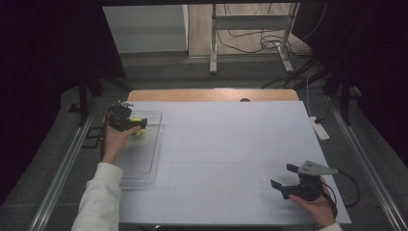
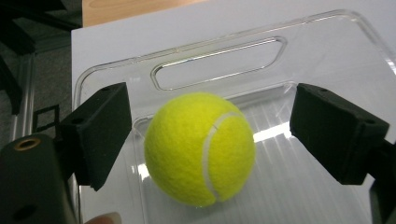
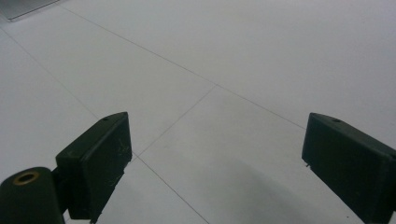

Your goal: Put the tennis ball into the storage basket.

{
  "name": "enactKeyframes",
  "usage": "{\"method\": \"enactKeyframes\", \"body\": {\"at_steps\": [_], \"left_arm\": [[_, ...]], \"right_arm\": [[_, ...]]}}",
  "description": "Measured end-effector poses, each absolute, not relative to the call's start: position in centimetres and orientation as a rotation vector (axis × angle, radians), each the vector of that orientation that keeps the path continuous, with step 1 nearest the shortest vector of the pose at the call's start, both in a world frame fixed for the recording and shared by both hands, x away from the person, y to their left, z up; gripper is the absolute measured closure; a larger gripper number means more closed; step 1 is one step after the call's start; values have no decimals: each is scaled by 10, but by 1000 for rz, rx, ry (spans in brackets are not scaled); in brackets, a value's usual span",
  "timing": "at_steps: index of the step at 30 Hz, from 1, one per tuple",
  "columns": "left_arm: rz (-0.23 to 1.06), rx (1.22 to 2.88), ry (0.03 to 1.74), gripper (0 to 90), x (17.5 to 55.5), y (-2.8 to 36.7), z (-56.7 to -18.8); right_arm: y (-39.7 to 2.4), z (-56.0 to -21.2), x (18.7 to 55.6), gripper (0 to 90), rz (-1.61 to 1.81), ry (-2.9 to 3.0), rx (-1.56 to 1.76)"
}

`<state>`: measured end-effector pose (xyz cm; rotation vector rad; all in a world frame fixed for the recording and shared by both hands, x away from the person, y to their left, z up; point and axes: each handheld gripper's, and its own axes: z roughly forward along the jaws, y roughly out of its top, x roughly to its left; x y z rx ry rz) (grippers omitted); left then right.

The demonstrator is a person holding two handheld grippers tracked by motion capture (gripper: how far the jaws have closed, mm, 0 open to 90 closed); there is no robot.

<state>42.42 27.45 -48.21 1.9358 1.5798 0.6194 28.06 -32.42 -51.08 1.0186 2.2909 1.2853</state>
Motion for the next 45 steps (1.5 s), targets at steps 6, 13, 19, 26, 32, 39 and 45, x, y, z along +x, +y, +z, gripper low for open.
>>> {"method": "enactKeyframes", "body": {"at_steps": [6, 13, 19, 26, 32, 39, 45], "left_arm": [[601, 1901, 1546, 145, 413, 274, -480], [561, 1848, 1505, 151, 402, 271, -478], [544, 1829, 1438, 154, 390, 267, -474], [553, 1808, 1358, 160, 369, 259, -460], [529, 1785, 1296, 164, 353, 254, -452], [488, 1787, 1202, 160, 329, 242, -450], [435, 1786, 1148, 151, 309, 234, -453]], "right_arm": [[-326, -511, 281, 88, 1302, 2286, 1029], [-326, -510, 283, 89, 1317, 2283, 1028], [-323, -511, 285, 89, 1307, 2287, 1028], [-321, -510, 285, 90, 1293, 2288, 1019], [-322, -509, 285, 89, 1302, 2284, 1022], [-322, -509, 285, 89, 1299, 2284, 1023], [-322, -509, 284, 89, 1299, 2282, 1023]]}}
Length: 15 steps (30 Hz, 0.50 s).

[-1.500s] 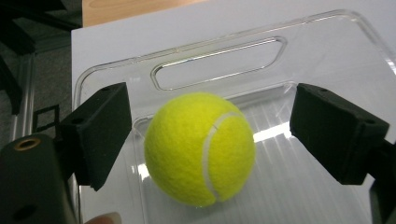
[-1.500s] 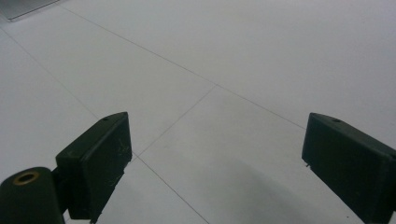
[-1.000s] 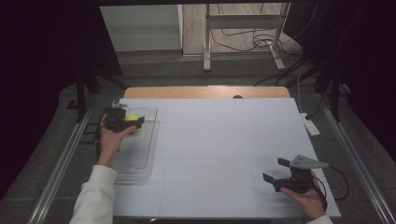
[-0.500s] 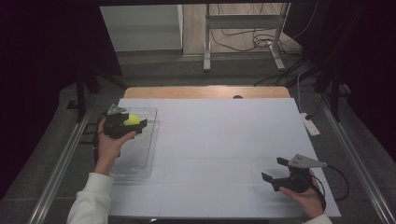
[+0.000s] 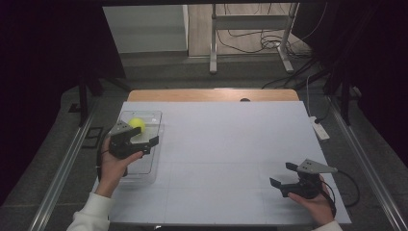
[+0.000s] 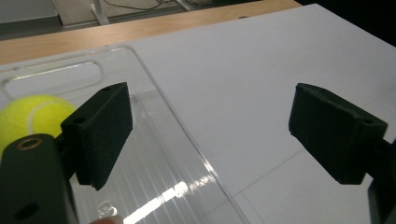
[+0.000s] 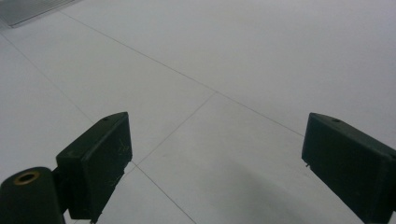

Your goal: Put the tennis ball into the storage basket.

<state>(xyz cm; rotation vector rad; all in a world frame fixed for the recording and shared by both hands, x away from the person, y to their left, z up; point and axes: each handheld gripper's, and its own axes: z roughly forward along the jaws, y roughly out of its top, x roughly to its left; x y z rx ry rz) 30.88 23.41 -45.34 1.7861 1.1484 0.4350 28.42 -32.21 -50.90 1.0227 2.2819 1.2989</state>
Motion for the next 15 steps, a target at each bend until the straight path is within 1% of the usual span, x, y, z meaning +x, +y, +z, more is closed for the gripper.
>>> {"method": "enactKeyframes", "body": {"at_steps": [3, 15], "left_arm": [[396, 1781, 1135, 142, 300, 232, -457], [359, 1793, 1114, 137, 267, 226, -478]], "right_arm": [[-322, -509, 284, 90, 1296, 2282, 1021], [-322, -508, 283, 90, 1302, 2285, 1014]]}}
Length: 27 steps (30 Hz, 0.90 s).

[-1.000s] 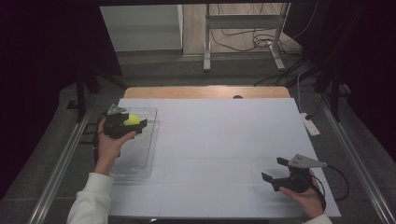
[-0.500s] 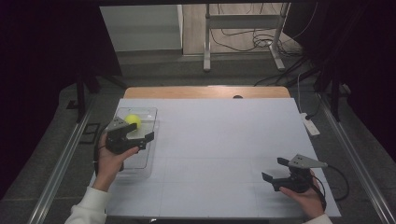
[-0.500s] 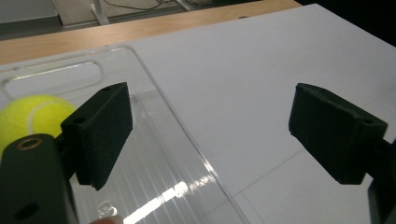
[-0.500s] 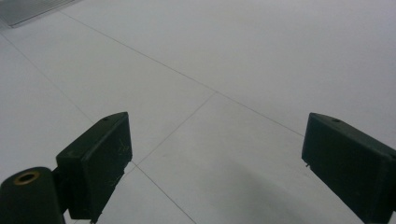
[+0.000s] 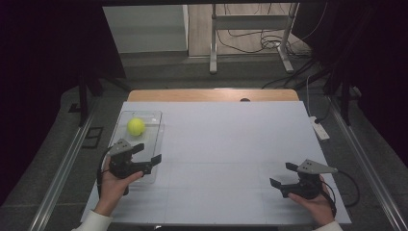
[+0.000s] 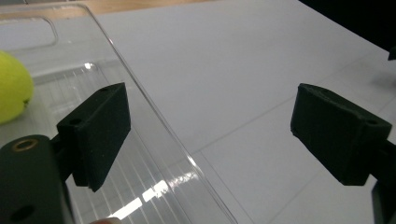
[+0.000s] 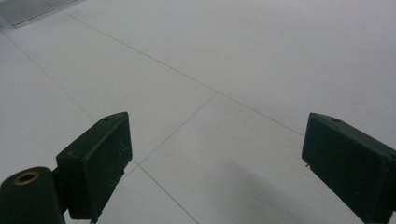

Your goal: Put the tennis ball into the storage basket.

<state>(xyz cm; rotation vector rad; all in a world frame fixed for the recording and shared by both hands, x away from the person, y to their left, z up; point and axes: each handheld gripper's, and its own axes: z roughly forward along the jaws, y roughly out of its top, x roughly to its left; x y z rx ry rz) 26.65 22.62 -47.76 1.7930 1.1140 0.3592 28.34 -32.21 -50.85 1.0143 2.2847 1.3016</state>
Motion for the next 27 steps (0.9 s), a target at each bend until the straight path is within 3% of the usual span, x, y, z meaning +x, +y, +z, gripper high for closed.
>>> {"method": "enactKeyframes", "body": {"at_steps": [27], "left_arm": [[367, 1865, 1017, 135, 247, 210, -493]], "right_arm": [[-323, -508, 282, 89, 1298, 2281, 1008]]}}
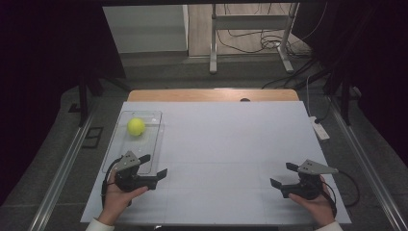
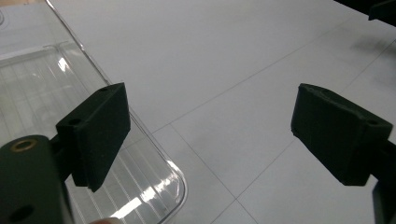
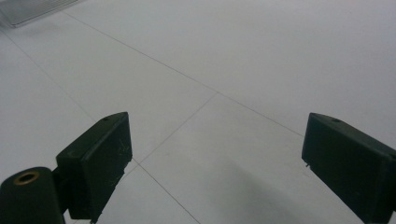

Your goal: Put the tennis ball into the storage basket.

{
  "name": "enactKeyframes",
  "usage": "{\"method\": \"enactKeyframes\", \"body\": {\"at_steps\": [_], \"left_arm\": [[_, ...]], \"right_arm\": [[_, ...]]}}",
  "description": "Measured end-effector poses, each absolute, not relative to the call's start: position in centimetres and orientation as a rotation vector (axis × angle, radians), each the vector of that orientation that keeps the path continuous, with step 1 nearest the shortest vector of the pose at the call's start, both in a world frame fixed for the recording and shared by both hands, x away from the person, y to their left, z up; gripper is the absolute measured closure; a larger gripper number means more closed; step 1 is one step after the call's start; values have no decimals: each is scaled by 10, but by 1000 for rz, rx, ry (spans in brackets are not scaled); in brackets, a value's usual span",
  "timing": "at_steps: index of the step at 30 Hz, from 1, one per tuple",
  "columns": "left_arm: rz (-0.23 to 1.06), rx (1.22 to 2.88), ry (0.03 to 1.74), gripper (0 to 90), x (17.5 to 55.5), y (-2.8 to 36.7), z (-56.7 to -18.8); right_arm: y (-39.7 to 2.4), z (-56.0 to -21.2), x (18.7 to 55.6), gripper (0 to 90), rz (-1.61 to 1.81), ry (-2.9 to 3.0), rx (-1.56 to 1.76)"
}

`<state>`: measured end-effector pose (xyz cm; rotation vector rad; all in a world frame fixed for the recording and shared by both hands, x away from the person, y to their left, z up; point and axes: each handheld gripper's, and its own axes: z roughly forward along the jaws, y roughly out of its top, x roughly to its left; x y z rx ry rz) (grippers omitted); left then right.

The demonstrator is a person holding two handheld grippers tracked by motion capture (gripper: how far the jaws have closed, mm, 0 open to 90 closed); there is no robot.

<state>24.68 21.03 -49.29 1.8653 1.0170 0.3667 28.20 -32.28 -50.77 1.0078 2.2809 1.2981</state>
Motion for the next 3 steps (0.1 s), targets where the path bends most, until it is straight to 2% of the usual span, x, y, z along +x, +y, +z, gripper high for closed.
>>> {"method": "enactKeyframes", "body": {"at_steps": [3], "left_arm": [[367, 1865, 1017, 135, 247, 210, -493]], "right_arm": [[-323, -508, 282, 90, 1302, 2278, 1008]]}}
